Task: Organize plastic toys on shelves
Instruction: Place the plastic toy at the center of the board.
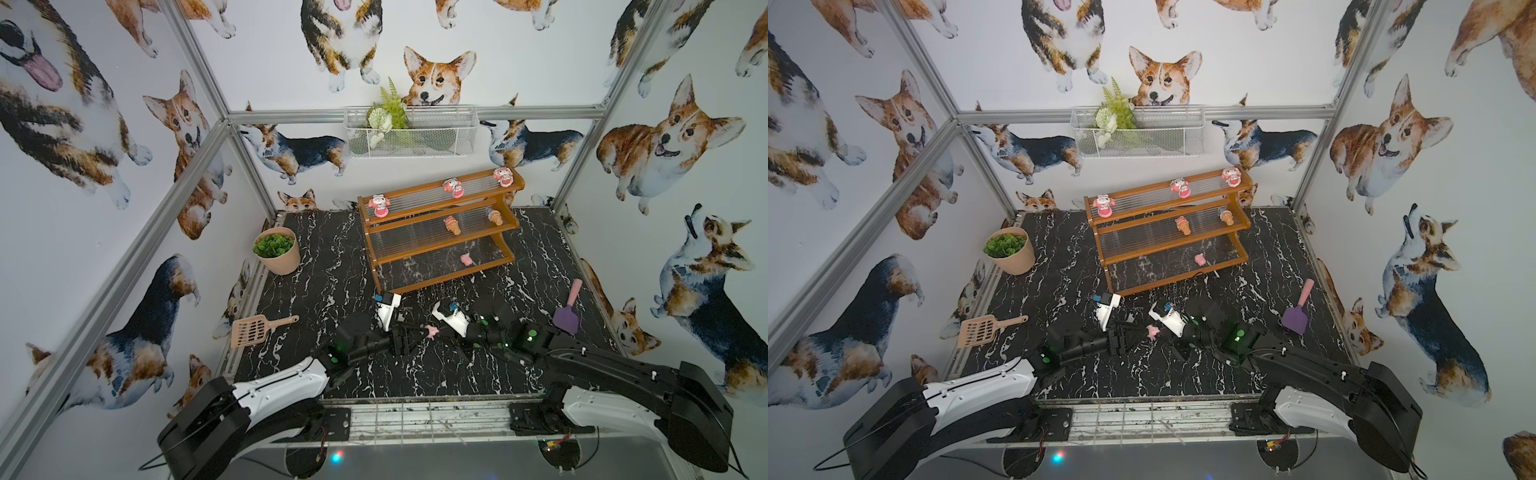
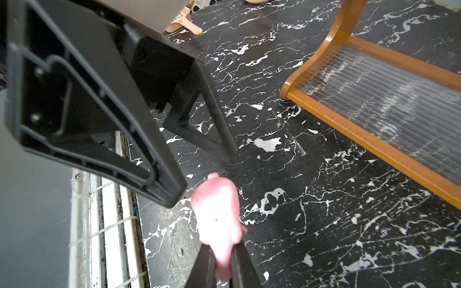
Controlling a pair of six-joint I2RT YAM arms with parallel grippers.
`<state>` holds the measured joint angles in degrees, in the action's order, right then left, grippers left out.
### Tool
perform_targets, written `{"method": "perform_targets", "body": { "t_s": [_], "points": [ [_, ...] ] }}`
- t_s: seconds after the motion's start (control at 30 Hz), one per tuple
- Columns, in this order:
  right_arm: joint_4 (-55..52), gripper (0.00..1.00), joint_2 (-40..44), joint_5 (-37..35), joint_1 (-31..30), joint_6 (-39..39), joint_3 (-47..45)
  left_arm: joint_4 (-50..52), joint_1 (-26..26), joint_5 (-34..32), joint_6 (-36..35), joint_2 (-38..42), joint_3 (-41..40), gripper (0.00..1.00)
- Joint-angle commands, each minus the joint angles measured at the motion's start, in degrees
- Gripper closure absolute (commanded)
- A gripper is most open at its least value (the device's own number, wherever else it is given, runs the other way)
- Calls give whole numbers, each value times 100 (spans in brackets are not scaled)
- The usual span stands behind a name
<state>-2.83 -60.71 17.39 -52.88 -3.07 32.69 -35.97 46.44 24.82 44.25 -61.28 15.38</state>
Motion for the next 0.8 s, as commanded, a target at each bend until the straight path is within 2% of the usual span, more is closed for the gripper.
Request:
{"method": "perform_targets", "body": {
  "t_s": [0.0, 0.2, 0.27, 0.37, 0.5, 0.6, 0.7, 0.77],
  "points": [
    [28, 86, 67, 47, -29, -62, -8, -468, 39, 211, 126, -123, 97, 31],
    [28, 85, 60, 47, -64, -53, 0, -602, 153, 321, 161, -351, 254, 44],
    [24, 85, 63, 43, -73, -53, 1, -647, 177, 369, 188, -456, 299, 51],
    [37, 85, 85, 52, -91, -53, -12, -748, 191, 451, 254, -621, 346, 69],
    [63, 85, 107, 29, -99, -31, -43, -887, 199, 487, 303, -737, 335, 87],
    [81, 80, 129, -4, -108, 16, -82, -877, 200, 471, 291, -737, 334, 97],
    [125, 72, 163, -113, -108, 111, -139, -529, 202, 346, 92, -627, 380, 99],
    [50, 60, 218, -242, -108, 190, -162, 105, 199, 103, -226, -421, 447, 99]
  ]
}}
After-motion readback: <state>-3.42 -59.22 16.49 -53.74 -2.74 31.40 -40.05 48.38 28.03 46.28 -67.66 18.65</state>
